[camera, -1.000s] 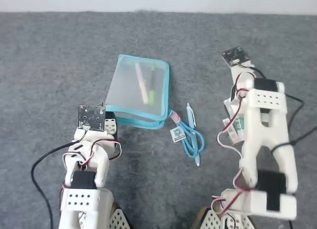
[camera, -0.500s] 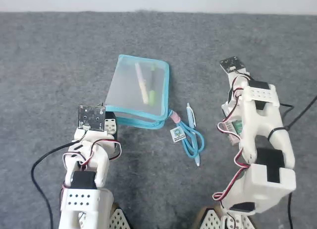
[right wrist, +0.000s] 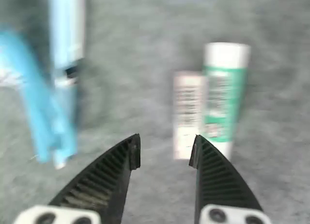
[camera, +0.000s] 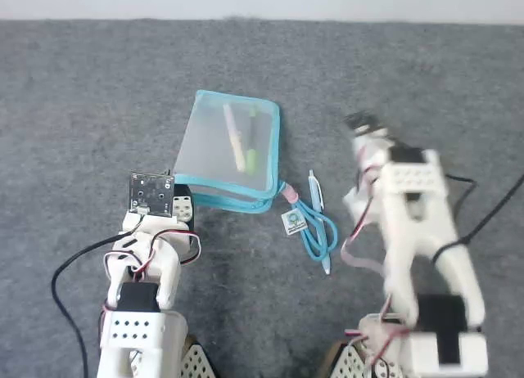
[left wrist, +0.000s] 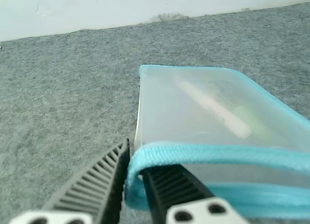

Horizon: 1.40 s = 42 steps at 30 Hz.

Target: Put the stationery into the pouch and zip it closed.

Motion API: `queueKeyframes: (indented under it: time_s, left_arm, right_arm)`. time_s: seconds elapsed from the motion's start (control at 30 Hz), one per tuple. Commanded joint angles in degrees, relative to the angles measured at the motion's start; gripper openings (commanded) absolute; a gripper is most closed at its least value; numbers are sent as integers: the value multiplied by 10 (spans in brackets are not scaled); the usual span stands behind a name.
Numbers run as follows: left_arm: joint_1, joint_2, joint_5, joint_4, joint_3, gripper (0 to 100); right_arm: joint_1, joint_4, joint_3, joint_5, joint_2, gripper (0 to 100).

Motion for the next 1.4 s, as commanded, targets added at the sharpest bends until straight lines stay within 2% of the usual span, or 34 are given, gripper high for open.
queueKeyframes:
  time_s: [0.0,0.17,0.33,0.57,0.77,0.93,1.23,1.37]
  left_arm:
    - [0,-10,2,-21,-23,12]
    - [0,-10,1,-21,-23,12]
    - [0,-10,1,-21,-23,12]
    - [0,-10,1,-21,-23,12]
    - [0,-9,1,-21,-23,12]
    - [0,-8,1,-21,-23,12]
    - [0,-8,1,-20,-23,12]
    - [0,-8,1,-20,-23,12]
  right_arm:
    - [-77,-1,54,-22,-101,166]
    - [-130,-7,113,-63,-130,166]
    - [-136,-64,154,-66,-129,166]
    - [-140,-103,178,-121,-129,166]
    - [-208,-113,181,-127,-129,166]
    - [-211,-166,213,-152,-129,166]
    - [-209,-167,222,-152,-127,161]
    - [-181,-172,217,-148,-85,64]
